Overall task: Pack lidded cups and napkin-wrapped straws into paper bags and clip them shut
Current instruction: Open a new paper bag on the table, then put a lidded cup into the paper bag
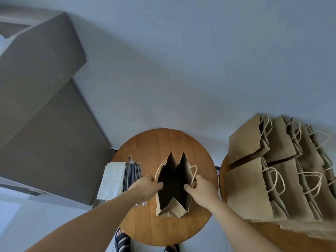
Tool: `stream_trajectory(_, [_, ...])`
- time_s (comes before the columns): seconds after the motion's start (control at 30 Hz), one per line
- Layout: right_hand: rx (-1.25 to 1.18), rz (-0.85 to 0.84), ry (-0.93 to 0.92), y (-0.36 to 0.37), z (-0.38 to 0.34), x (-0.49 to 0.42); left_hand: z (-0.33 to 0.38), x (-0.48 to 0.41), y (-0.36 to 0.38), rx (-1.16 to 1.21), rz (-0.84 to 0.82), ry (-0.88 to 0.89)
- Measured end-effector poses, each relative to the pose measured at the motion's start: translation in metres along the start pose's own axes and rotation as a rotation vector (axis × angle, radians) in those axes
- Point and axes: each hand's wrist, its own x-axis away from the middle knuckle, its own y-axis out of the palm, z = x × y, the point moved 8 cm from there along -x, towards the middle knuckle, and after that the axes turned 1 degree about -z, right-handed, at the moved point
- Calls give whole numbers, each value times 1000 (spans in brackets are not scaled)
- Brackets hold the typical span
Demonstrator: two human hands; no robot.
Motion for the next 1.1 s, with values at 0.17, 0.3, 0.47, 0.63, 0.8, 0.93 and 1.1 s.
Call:
stream_trajectory(0.17, [-109, -193, 16, 7, 2, 6, 8, 8, -12, -22, -163, 83])
stream_trajectory(0.3, [-144, -250, -24, 1, -10, 9, 24, 19, -35, -189, -185, 130])
stream_trajectory(0.47, [71, -47, -123, -44, -46, 2, 69, 40, -95, -573, 185, 208])
stream_trajectory(0.63, [124, 91, -251, -90, -120, -8, 104, 77, -165, -647, 432, 228])
stream_trajectory(0.8, [187, 166, -430, -113, -227, -3, 96, 136, -260, -591, 656, 176])
stream_trajectory(0.93, [237, 187, -574, -117, -321, 14, 75, 192, -333, -524, 820, 134])
stream_trajectory(1.1, [246, 238, -799, -110, -450, 53, 30, 256, -413, -417, 978, 121])
